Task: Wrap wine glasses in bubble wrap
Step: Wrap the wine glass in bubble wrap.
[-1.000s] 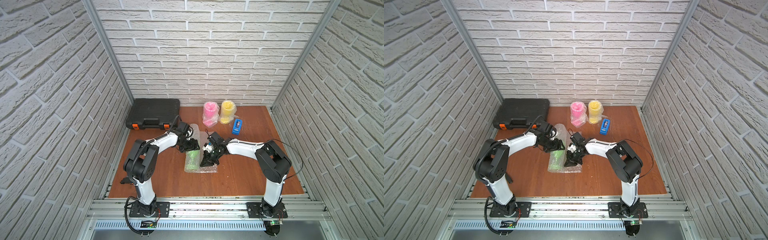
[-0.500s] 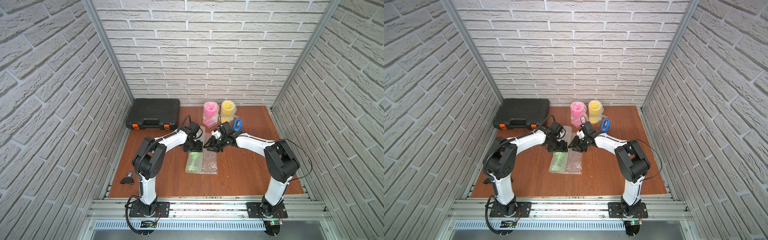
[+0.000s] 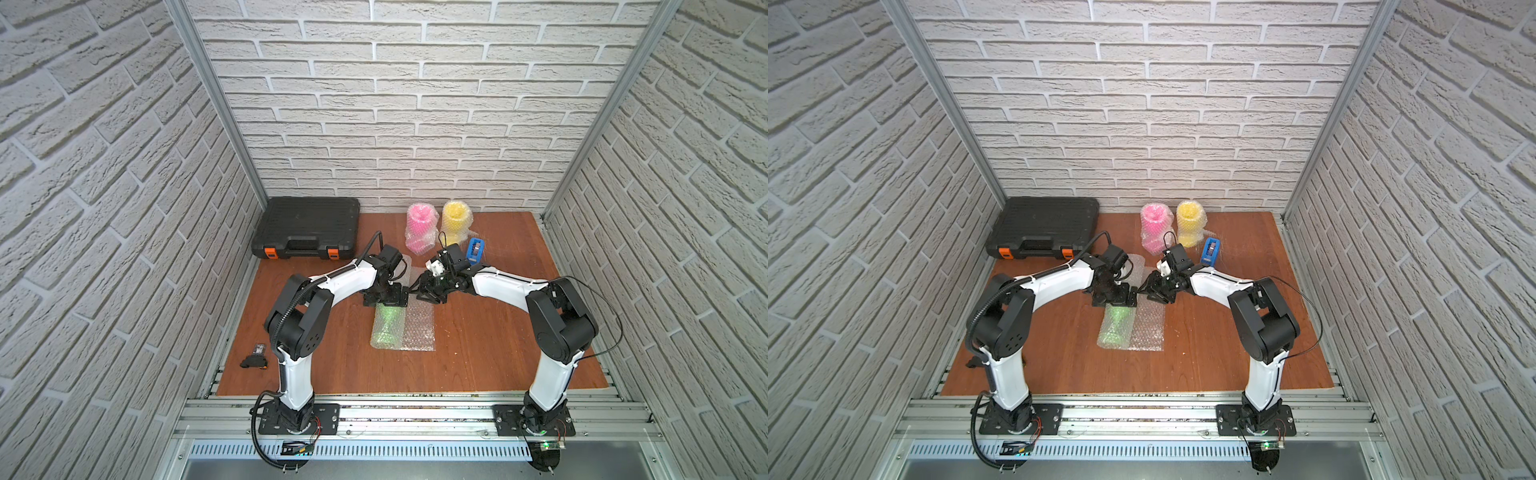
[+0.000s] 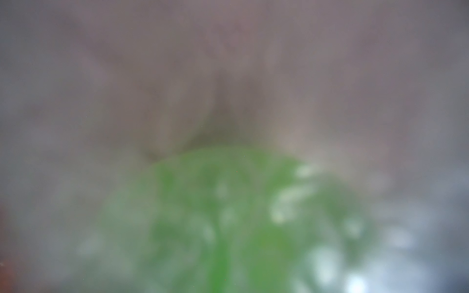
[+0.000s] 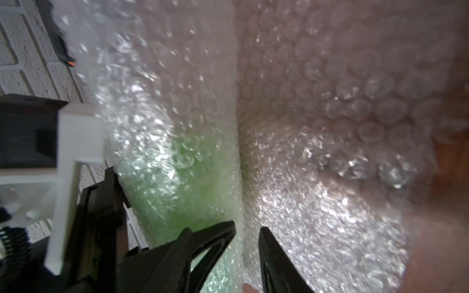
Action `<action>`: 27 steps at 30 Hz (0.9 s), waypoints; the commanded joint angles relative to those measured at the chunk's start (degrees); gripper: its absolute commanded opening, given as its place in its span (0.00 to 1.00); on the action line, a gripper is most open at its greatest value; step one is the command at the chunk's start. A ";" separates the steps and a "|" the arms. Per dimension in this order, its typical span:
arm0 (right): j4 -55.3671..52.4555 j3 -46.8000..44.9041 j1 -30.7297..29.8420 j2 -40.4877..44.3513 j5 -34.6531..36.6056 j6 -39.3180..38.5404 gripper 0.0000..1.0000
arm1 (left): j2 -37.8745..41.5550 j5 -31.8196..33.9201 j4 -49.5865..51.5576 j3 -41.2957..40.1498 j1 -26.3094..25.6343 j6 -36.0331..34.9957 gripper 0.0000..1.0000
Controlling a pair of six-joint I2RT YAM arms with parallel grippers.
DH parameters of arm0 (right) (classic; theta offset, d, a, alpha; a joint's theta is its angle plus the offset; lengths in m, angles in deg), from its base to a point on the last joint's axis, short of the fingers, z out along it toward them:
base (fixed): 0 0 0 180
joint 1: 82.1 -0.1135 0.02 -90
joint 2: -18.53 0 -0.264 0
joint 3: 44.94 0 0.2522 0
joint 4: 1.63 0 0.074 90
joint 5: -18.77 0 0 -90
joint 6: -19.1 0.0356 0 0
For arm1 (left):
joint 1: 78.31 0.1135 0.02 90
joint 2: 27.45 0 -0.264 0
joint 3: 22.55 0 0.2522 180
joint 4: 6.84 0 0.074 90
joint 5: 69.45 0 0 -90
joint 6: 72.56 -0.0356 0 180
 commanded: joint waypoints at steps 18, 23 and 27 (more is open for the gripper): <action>-2.83 -4.18 -0.21 7.77 0.39 -1.61 0.43 | 8.45 -10.36 -9.12 -4.60 1.37 5.14 0.90; -0.86 -3.96 -0.78 6.71 -2.95 -2.56 0.52 | 8.76 -12.22 -11.08 -5.30 1.80 6.31 0.91; 0.08 -2.68 -1.35 4.58 -4.41 -2.80 0.55 | 8.69 -13.55 -12.94 -6.01 1.98 7.23 0.89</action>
